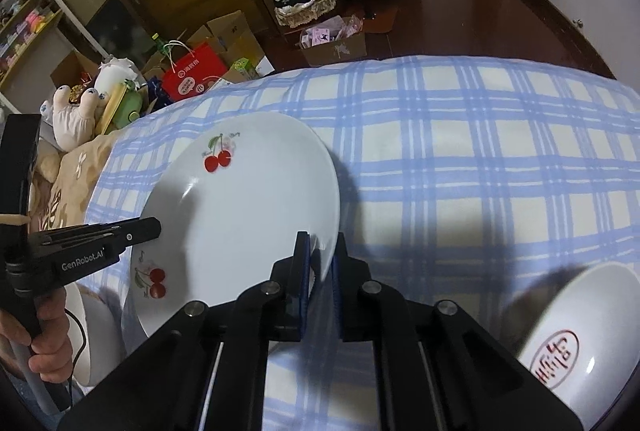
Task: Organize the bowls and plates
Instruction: 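Move the left tool to a cherry plate rim and close while the right tool grips another plate rim, then lift the plates with both tools, carrying the right tool's plate over the plate stack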
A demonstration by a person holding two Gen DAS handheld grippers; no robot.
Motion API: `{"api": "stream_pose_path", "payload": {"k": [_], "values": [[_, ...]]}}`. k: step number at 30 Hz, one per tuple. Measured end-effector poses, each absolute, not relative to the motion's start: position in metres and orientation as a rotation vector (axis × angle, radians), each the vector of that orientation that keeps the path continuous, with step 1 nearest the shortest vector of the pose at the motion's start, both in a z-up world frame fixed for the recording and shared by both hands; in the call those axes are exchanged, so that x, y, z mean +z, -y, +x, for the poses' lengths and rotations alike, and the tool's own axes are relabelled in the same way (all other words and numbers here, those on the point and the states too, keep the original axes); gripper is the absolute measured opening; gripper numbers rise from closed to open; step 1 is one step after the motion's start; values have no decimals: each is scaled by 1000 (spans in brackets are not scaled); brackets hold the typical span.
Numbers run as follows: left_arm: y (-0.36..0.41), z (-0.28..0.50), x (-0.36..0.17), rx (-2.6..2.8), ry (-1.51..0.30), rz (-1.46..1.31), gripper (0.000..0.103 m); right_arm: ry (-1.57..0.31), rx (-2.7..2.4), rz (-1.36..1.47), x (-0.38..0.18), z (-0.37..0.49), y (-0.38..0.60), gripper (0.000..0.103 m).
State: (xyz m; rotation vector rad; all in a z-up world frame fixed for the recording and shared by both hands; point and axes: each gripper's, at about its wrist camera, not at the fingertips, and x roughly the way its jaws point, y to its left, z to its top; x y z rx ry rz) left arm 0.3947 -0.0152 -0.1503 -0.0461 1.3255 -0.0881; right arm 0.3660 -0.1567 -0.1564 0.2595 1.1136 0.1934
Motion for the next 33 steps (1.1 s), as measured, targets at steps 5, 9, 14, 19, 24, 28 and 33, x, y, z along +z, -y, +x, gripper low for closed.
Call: {"api": "stream_pose_path", "payload": {"k": [5, 9, 14, 19, 24, 28, 33], "values": [[11, 376, -140, -81, -1318, -51, 12, -1090, 203, 238, -139, 349, 151, 11], [6, 356, -124, -84, -1307, -83, 12, -1077, 213, 226, -123, 332, 149, 11], [3, 333, -102, -91, -1308, -125, 12, -1064, 229, 217, -102, 305, 149, 11], [8, 308, -71, -111, -1258, -106, 12, -1040, 221, 223, -82, 283, 153, 11], [13, 284, -51, -129, -1233, -109, 12, -1012, 208, 237, -63, 260, 159, 11], [22, 264, -39, -153, -1210, -98, 12, -1006, 185, 267, -55, 236, 169, 11], [38, 233, -28, -197, -1191, -67, 11, -1004, 162, 303, -51, 205, 187, 11]]}}
